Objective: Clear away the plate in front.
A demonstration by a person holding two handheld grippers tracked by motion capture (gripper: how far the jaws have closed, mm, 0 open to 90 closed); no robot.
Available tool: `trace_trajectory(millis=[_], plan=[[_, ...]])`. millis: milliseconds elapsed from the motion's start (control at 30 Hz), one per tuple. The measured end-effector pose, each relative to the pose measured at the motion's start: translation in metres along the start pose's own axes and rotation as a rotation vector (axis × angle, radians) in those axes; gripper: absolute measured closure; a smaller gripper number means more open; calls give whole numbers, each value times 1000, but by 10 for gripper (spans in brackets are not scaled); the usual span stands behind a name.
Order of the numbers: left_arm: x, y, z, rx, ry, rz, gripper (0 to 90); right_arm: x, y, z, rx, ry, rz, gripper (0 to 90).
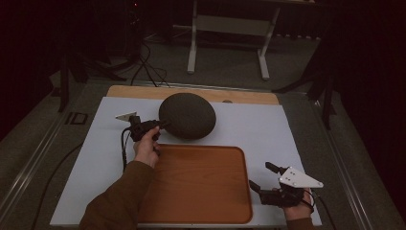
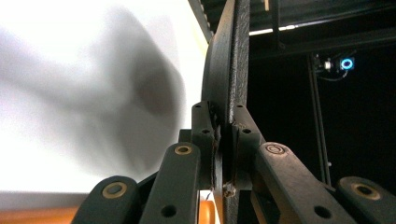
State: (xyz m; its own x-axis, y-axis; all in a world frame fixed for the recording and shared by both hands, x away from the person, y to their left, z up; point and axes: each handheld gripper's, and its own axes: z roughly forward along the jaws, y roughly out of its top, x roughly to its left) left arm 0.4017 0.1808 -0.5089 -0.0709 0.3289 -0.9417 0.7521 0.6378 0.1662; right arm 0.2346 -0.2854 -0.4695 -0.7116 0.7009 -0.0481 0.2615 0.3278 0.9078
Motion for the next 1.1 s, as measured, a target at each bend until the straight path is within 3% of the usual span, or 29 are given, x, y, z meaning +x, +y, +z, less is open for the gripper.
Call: trace_trajectory(millis=[433,833,967,1100], plan=[[1,-16,-35,20,-33,38,846,0,0,0,-1,-4,0,139],[6,-30,-61,24,-34,66,844,0,0,1,1,-4,-2,139],[4,-35,-68,29,-14,85,844,1,1,0,1,-7,0,139],[7,-41,-72,36,-19,80,845,1,1,0,-1,-7,-1,139]])
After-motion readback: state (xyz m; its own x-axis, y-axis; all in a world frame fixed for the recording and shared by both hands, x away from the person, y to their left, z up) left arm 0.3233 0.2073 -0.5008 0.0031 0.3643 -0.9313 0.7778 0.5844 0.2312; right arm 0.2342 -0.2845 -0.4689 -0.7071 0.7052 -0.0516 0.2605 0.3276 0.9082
